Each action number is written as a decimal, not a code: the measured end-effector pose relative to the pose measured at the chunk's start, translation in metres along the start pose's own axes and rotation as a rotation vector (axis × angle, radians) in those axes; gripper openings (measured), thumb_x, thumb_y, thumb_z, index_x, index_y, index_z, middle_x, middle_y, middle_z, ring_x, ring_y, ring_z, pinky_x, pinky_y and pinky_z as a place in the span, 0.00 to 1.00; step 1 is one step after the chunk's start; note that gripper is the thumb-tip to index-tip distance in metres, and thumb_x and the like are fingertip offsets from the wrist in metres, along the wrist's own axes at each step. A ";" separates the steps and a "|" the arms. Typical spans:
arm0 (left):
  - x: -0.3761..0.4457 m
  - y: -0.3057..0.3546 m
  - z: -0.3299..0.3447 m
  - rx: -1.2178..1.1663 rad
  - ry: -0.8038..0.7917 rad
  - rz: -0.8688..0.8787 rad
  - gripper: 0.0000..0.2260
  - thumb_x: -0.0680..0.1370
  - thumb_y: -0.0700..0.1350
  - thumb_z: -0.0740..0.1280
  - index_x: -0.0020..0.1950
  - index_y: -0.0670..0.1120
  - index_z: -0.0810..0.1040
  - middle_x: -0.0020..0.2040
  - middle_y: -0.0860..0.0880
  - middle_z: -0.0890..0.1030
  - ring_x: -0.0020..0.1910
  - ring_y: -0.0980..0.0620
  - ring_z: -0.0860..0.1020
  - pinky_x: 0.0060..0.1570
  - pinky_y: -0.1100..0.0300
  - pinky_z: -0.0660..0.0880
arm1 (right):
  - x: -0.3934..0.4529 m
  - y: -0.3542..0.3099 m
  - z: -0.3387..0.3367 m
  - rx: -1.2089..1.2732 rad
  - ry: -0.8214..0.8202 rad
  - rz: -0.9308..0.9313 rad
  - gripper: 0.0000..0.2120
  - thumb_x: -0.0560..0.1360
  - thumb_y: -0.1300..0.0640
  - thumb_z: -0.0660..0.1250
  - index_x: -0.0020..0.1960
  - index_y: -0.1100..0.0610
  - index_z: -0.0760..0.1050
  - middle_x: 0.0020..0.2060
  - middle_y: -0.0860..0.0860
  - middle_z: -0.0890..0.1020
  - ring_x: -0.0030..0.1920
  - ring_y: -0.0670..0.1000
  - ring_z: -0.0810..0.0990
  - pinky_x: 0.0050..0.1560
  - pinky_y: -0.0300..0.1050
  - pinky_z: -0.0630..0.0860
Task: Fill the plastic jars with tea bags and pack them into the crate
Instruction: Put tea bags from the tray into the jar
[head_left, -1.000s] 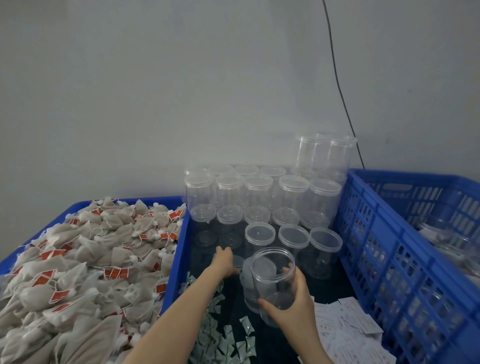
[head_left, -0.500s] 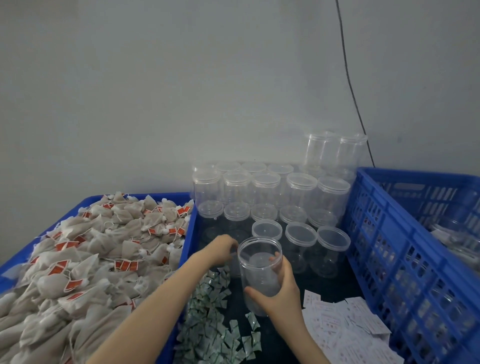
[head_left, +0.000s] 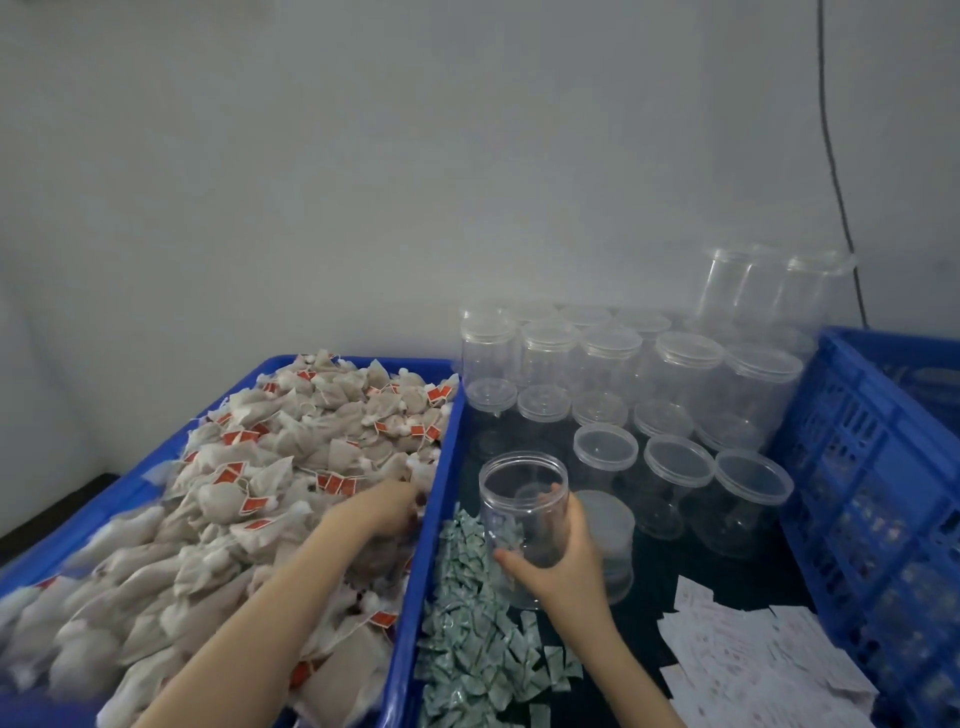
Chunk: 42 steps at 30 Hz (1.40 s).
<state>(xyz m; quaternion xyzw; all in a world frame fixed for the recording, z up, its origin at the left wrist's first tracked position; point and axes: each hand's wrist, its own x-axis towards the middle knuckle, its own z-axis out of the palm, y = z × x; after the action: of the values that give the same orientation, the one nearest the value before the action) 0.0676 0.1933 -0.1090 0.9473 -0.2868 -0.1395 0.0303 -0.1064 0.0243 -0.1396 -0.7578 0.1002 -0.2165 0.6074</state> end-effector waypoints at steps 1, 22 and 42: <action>-0.001 0.000 0.006 0.030 0.021 0.002 0.16 0.80 0.41 0.60 0.68 0.47 0.72 0.63 0.45 0.76 0.59 0.47 0.76 0.61 0.56 0.72 | 0.000 0.000 0.003 0.000 -0.007 -0.008 0.37 0.63 0.56 0.82 0.63 0.39 0.66 0.60 0.37 0.77 0.59 0.31 0.74 0.51 0.23 0.71; -0.014 -0.011 -0.017 -0.135 0.342 -0.159 0.07 0.78 0.42 0.64 0.42 0.50 0.69 0.44 0.50 0.77 0.43 0.51 0.76 0.41 0.58 0.72 | -0.011 0.010 0.029 0.021 -0.118 0.094 0.52 0.59 0.48 0.83 0.76 0.47 0.59 0.69 0.40 0.70 0.69 0.40 0.69 0.68 0.41 0.67; -0.027 -0.010 -0.039 -0.892 0.748 -0.172 0.04 0.76 0.41 0.65 0.45 0.50 0.73 0.41 0.54 0.76 0.34 0.56 0.75 0.33 0.64 0.69 | -0.016 0.004 0.042 -0.024 -0.120 0.088 0.44 0.62 0.54 0.83 0.68 0.37 0.60 0.67 0.39 0.72 0.67 0.41 0.71 0.68 0.45 0.70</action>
<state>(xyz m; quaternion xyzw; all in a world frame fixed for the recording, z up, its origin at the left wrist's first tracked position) 0.0625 0.2159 -0.0663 0.8478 -0.0925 0.0952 0.5135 -0.1016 0.0667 -0.1540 -0.7715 0.0993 -0.1425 0.6120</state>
